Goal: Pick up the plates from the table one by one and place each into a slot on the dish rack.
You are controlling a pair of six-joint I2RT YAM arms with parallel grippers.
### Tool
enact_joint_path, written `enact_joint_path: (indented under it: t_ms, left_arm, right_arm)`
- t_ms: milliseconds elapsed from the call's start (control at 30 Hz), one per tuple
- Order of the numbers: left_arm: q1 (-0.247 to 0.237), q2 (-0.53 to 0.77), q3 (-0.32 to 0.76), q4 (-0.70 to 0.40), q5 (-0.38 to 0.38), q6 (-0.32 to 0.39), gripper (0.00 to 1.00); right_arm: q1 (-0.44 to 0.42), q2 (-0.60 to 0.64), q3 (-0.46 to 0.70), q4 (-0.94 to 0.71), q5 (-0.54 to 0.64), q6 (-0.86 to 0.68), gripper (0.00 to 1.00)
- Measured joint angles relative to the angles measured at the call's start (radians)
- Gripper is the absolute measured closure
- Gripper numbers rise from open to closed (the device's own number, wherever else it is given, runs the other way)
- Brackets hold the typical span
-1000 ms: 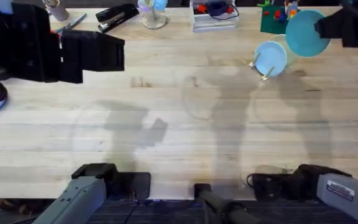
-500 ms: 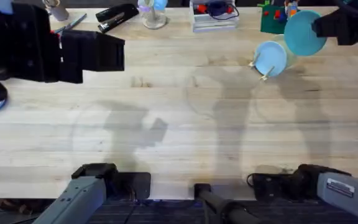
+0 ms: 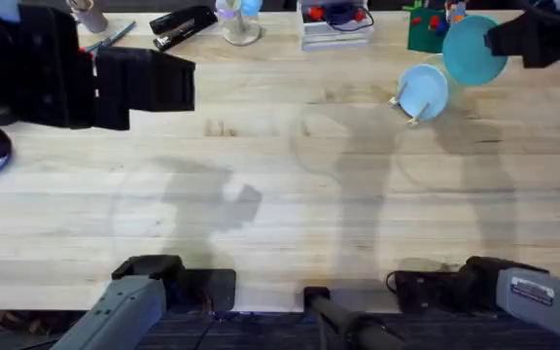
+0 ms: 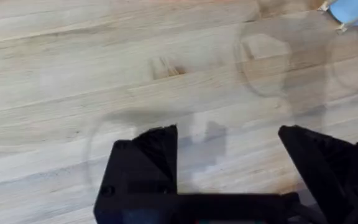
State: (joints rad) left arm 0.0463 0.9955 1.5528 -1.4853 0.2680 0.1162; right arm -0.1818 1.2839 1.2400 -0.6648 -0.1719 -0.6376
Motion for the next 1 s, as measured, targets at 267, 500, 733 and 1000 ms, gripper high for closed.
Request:
enact_joint_path:
  t_ms: [267, 500, 733, 1000]
  left_arm:
    - [0.000, 0.000, 0.000, 0.000, 0.000, 0.000, 0.008]
    - [0.000, 0.000, 0.000, 0.000, 0.000, 0.000, 0.007]
    - [0.000, 0.000, 0.000, 0.000, 0.000, 0.000, 0.009]
    - [0.000, 0.000, 0.000, 0.000, 0.000, 0.000, 0.007]
  right_arm:
    - [0.000, 0.004, 0.000, 0.001, 0.000, -0.031, 0.973]
    - [0.000, 0.017, 0.000, 0.002, 0.000, -0.048, 0.973]
    - [0.000, 0.019, 0.000, 0.003, 0.000, -0.051, 0.973]
    - [0.000, 0.062, 0.000, 0.003, -0.005, -0.051, 0.973]
